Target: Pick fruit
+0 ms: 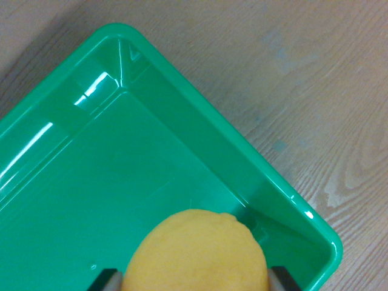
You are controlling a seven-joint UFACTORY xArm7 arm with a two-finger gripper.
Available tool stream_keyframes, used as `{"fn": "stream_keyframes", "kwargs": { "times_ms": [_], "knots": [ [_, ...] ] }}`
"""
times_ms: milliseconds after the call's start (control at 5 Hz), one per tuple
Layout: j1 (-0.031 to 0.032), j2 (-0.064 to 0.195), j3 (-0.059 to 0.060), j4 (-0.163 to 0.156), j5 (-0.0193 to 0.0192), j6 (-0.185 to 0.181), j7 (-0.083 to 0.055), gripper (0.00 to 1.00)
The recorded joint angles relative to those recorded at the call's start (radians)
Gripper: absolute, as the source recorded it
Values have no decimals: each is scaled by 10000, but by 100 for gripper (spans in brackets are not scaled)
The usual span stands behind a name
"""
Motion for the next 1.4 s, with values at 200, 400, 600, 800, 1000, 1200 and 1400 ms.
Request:
{"fn": "stream_keyframes", "kwargs": {
  "times_ms": [200, 400, 600, 800, 1000, 1200, 1400],
  "knots": [
    [0, 0, 0, 0, 0, 0, 0, 100],
    [2, -83, 3, 141, 12, 223, -24, 100],
    [2, -83, 3, 141, 12, 223, -24, 100],
    [4, -145, 4, 247, 22, 391, -42, 100],
    [4, -145, 4, 247, 22, 391, -42, 100],
    [5, -184, 6, 314, 28, 496, -53, 100],
    [5, -184, 6, 314, 28, 496, -53, 100]
  ]
}}
